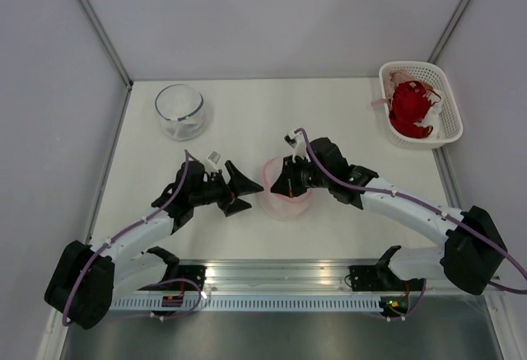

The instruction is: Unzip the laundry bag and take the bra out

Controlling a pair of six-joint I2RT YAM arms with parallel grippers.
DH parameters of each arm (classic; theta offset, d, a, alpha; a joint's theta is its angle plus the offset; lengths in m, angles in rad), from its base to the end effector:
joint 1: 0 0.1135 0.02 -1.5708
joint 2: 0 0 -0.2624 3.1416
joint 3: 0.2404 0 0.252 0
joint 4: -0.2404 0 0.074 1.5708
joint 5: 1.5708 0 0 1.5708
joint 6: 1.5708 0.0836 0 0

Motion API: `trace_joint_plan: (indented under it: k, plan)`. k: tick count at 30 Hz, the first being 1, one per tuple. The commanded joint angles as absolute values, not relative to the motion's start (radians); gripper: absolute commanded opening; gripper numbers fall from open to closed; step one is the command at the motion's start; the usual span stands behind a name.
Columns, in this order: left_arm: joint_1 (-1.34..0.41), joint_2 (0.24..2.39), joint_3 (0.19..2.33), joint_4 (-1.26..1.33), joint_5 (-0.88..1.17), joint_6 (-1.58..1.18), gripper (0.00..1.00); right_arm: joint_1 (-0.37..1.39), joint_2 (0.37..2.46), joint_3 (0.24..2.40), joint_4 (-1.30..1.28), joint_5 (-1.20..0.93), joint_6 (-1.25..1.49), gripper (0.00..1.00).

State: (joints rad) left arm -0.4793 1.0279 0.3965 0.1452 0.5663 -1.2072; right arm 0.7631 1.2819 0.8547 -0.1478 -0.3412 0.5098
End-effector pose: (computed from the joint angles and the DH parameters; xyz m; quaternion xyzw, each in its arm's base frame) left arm 0.1969 -0.1529 0.1746 -0.1580 0.8199 -0.5292 0.1509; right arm 0.2127 0.2421 0.2351 -0.1898 0.8487 0.3997 0.2898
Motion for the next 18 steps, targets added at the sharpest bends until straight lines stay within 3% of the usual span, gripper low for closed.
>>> trace_joint_plan:
  k: [1, 18]
  plan:
    - [-0.485, 1.081, 0.445, 0.202, 0.497, -1.267, 1.0, 0.793, 1.295, 0.857, -0.074, -0.399, 0.528, 0.0]
    - [-0.491, 1.313, 0.647, 0.29, 0.5, -1.269, 1.0, 0.825, 1.301, 0.854, -0.158, -0.307, 0.479, 0.01]
